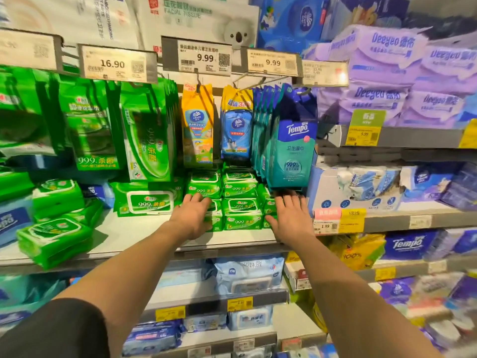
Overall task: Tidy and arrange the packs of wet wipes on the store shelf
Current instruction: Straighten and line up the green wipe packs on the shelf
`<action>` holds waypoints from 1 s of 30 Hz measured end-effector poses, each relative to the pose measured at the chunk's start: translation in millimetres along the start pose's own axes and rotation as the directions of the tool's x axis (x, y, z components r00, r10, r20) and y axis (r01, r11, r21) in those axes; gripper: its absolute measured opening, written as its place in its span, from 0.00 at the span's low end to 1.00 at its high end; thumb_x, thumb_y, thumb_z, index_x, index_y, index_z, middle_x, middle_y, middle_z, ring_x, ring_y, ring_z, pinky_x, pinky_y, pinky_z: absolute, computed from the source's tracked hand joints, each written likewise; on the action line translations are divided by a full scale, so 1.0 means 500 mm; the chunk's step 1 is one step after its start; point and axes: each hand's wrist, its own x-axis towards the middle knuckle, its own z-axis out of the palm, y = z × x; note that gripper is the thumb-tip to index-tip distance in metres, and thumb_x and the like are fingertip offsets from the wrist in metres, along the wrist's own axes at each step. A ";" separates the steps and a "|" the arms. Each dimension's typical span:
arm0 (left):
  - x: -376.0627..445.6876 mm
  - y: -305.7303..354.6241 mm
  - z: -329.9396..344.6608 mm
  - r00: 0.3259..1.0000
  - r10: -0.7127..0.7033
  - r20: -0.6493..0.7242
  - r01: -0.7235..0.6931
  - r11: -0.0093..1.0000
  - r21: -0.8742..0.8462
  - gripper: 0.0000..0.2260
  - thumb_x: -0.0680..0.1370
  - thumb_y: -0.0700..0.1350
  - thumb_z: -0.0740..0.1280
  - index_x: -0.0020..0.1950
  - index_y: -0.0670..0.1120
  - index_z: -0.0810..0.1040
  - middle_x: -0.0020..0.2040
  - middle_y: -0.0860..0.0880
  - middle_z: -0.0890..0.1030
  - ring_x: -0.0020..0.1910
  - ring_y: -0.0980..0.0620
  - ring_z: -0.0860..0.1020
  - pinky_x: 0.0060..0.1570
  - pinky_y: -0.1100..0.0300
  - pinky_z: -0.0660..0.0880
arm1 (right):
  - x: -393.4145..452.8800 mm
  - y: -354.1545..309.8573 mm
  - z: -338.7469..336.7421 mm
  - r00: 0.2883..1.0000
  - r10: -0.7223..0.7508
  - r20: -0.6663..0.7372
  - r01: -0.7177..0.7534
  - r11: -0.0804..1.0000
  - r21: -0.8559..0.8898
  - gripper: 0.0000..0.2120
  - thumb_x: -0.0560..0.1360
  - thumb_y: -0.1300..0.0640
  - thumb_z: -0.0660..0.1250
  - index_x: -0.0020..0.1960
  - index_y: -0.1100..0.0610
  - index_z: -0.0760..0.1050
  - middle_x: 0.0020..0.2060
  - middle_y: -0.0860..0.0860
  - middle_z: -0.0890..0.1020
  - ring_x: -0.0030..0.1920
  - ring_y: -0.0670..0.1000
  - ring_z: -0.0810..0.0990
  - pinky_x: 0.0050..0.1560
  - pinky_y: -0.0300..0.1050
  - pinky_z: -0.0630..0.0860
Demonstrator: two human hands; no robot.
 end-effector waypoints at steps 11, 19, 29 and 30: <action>-0.047 -0.023 0.014 0.996 -0.019 -0.090 0.013 0.998 -0.059 0.36 0.73 0.56 0.72 0.76 0.47 0.61 0.71 0.42 0.65 0.69 0.41 0.64 0.65 0.42 0.70 | -0.029 -0.007 0.002 1.000 -0.022 0.015 0.022 0.999 0.034 0.35 0.78 0.39 0.58 0.76 0.58 0.52 0.73 0.58 0.61 0.75 0.61 0.54 0.76 0.59 0.51; -0.133 -0.115 -0.043 0.989 -0.068 -0.133 0.066 0.998 -0.018 0.37 0.70 0.61 0.72 0.74 0.48 0.63 0.69 0.43 0.66 0.69 0.41 0.63 0.65 0.42 0.69 | -0.025 -0.097 -0.022 0.995 -0.098 -0.025 0.098 0.995 -0.001 0.35 0.77 0.40 0.60 0.74 0.61 0.58 0.69 0.59 0.66 0.71 0.61 0.63 0.71 0.57 0.62; -0.339 -0.404 -0.151 0.927 -0.310 -0.211 0.309 0.950 -0.040 0.27 0.72 0.59 0.68 0.67 0.46 0.71 0.62 0.42 0.72 0.65 0.40 0.67 0.62 0.44 0.71 | -0.015 -0.537 -0.110 0.878 -0.473 -0.070 0.471 0.829 0.302 0.22 0.73 0.44 0.67 0.59 0.58 0.74 0.56 0.56 0.73 0.59 0.60 0.72 0.57 0.53 0.73; -0.359 -0.430 -0.158 0.918 -0.333 -0.215 0.330 0.943 -0.049 0.27 0.73 0.57 0.68 0.67 0.45 0.71 0.62 0.42 0.72 0.64 0.40 0.68 0.61 0.44 0.71 | -0.022 -0.589 -0.116 0.880 -0.472 -0.048 0.453 0.806 0.380 0.24 0.71 0.42 0.68 0.59 0.57 0.74 0.56 0.56 0.73 0.59 0.60 0.73 0.58 0.53 0.73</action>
